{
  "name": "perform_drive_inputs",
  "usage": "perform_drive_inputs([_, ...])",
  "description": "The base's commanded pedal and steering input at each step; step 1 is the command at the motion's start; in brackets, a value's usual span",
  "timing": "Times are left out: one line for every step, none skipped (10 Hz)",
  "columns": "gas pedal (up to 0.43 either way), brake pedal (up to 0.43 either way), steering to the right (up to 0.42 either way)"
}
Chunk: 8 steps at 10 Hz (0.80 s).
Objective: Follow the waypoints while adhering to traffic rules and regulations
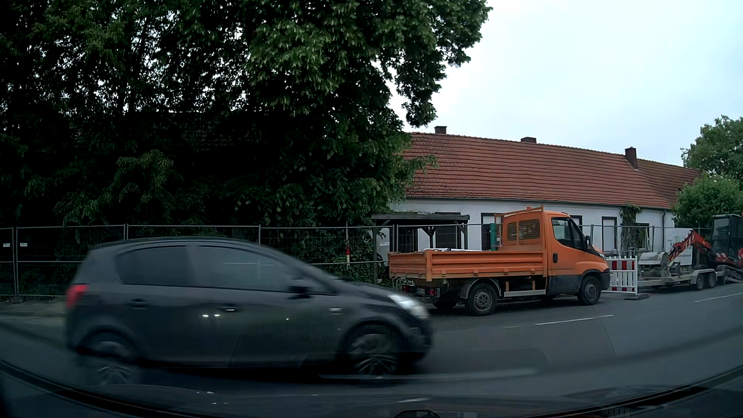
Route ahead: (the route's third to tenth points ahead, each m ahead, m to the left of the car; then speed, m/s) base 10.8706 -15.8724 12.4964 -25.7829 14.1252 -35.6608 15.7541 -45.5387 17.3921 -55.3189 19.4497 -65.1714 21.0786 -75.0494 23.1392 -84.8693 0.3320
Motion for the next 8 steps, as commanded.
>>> perform_drive_inputs([0.189,0.0,0.251])
perform_drive_inputs([0.189,0.0,0.251])
perform_drive_inputs([0.189,0.0,0.255])
perform_drive_inputs([0.189,0.0,0.262])
perform_drive_inputs([0.177,0.0,0.266])
perform_drive_inputs([0.15,0.0,0.27])
perform_drive_inputs([0.15,0.0,0.286])
perform_drive_inputs([0.197,0.0,0.312])
